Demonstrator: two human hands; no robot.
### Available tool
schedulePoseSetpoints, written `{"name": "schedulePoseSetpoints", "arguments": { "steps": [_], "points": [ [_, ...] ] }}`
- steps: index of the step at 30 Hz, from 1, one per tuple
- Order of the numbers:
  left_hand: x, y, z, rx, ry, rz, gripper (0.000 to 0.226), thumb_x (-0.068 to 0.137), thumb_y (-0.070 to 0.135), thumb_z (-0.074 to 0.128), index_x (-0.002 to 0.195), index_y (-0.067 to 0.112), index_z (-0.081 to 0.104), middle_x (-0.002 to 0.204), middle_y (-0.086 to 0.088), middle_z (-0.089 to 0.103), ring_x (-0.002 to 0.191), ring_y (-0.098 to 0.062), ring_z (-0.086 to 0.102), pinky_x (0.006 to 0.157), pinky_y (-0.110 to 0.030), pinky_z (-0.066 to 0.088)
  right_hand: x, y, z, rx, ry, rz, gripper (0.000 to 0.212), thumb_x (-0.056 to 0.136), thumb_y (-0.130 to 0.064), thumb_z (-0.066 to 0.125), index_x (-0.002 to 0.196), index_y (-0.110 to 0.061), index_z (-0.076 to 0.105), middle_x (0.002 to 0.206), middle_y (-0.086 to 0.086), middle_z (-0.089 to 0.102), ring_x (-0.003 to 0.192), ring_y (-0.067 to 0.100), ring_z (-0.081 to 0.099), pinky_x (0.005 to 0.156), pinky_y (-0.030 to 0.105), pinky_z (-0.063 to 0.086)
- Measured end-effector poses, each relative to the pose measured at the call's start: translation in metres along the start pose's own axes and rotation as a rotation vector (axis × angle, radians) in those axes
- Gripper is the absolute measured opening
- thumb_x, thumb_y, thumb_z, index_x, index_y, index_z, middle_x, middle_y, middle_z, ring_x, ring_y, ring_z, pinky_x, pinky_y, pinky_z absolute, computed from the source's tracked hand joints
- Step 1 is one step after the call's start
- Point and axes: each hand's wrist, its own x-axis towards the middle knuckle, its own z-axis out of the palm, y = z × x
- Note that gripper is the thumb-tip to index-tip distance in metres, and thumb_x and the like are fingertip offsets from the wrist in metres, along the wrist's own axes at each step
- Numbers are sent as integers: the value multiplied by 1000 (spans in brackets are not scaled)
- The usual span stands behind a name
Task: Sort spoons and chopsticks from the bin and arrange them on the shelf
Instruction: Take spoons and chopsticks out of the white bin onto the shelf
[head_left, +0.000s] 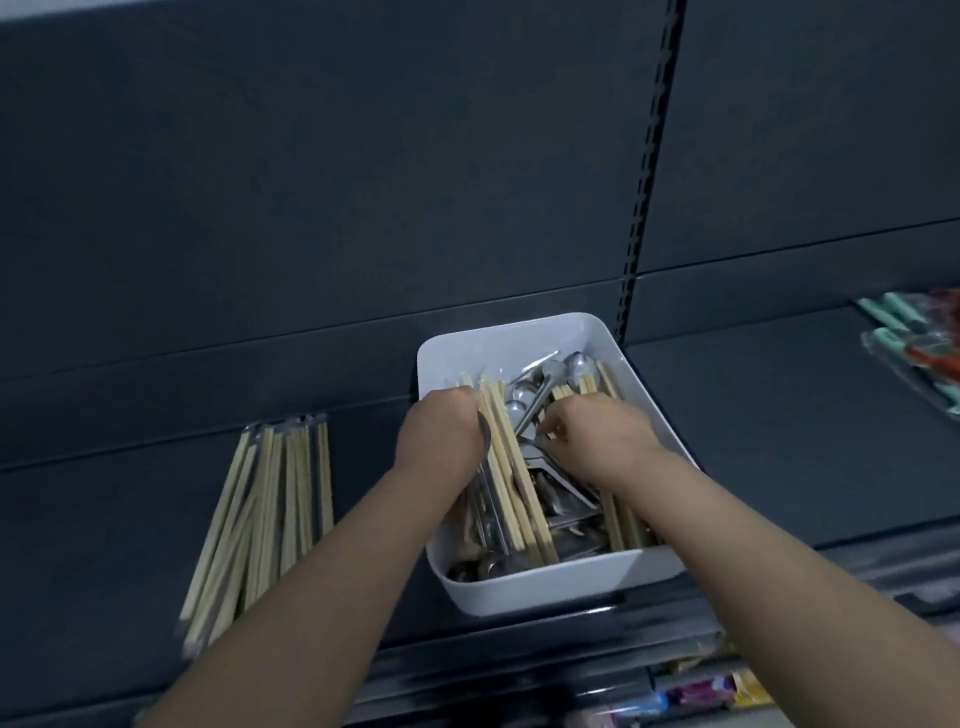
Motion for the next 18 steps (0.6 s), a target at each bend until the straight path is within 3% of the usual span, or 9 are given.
{"name": "schedulePoseSetpoints", "arguments": {
  "steps": [3, 6, 10, 14, 18],
  "points": [
    [-5, 15, 9, 163, -63, -74, 13, 86, 0, 49, 80, 9, 57, 95, -12, 65, 82, -30, 61, 63, -33, 45, 2, 13, -1, 16, 16, -56, 19, 87, -31, 58, 104, -30, 68, 104, -2, 69, 97, 24, 64, 75, 30, 50],
    [-10, 23, 20, 214, -106, -141, 20, 89, 6, 51, 107, 7, 59, 111, -11, 63, 98, -31, 63, 68, -35, 47, -1, 24, 0, 42, 30, -121, 21, 89, -28, 54, 105, -30, 67, 105, -2, 69, 98, 24, 63, 77, 30, 50],
    [-11, 28, 29, 111, -128, -243, 50, 89, 16, 61, 134, 7, 40, 117, -11, 59, 101, -29, 62, 68, -30, 44, -6, 36, 6, 81, 63, -145, 26, 88, -18, 49, 103, -29, 67, 96, -5, 70, 89, 22, 64, 70, 29, 51],
    [-15, 35, 35, -133, -56, -347, 43, 83, 18, 70, 118, 10, 47, 103, -9, 62, 95, -30, 63, 66, -30, 42, -7, 34, 14, 141, 83, -218, 23, 88, -18, 48, 98, -26, 67, 91, -4, 70, 83, 23, 65, 68, 30, 50],
    [-22, 35, 36, -287, -34, -415, 32, 73, 22, 78, 96, 7, 62, 89, -9, 68, 87, -30, 67, 63, -30, 48, -6, 33, 16, 161, 75, -226, 26, 90, -17, 48, 109, -25, 65, 99, -1, 70, 92, 24, 65, 74, 31, 49]
  ]
}}
